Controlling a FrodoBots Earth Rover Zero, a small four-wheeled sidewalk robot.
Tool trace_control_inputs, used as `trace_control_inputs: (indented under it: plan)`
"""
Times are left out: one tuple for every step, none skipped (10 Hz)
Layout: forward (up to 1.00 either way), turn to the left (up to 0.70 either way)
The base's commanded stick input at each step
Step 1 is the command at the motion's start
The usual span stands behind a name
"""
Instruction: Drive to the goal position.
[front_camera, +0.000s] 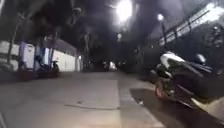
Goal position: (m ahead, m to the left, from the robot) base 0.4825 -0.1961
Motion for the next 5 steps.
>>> trace_control_inputs:
  plan:
    - [0.7,0.0]
    - [0.7,0.0]
    - [0.7,0.0]
    - [0.7,0.0]
    - [0.7,0.0]
